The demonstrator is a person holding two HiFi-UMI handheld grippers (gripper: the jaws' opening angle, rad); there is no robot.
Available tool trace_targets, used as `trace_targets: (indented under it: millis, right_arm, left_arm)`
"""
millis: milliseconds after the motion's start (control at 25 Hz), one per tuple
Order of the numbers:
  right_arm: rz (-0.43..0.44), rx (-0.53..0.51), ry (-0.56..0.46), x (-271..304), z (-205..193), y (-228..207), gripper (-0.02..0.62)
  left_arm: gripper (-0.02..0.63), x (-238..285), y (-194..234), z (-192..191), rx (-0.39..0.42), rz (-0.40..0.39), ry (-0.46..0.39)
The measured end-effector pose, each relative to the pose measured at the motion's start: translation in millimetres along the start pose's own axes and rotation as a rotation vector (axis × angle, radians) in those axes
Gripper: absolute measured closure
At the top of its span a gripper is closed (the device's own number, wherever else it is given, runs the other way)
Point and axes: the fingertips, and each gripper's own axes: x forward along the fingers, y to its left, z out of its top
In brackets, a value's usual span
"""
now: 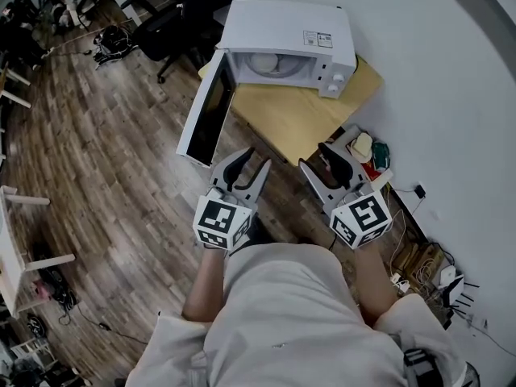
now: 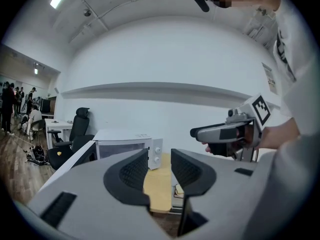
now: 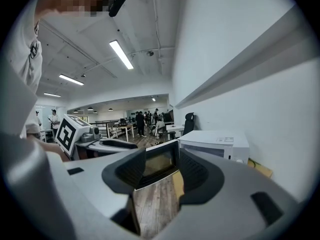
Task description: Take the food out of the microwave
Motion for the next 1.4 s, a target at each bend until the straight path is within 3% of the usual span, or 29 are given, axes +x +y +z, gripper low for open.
trace_targets:
  millis: [320, 480, 680, 840, 1080, 1400]
  right_arm:
    - [-0.103, 0.036, 0.023, 36, -3, -5, 0.402]
    - [-0.138, 0.042, 0.044, 44, -9, -12, 0.403]
    - [-0.157, 0.072, 0.051, 54, -15, -20, 0.408]
    - [-0.157, 0.094, 0.065, 58, -27, -37, 0.411]
    - [-0.105, 0.107, 0.081, 72, -43, -66, 0.411]
    - [-0.006, 0.117, 0.09, 102, -51, -106, 0.411]
  left_arm:
    - [0.462, 23, 35, -21, 0.091, -0.079, 0.065]
    - [0.46, 42, 40, -29, 0.075, -0.139, 0.058]
    - [0.456, 70, 53, -47, 0.047, -0.157, 0.109]
    - [0.446, 98, 64, -59, 0.005, -0.139, 0.136]
    - [0.428, 140, 81, -73, 0.014, -0.092, 0.173]
    - [0.42, 198, 115, -87, 0.06, 0.061, 0.224]
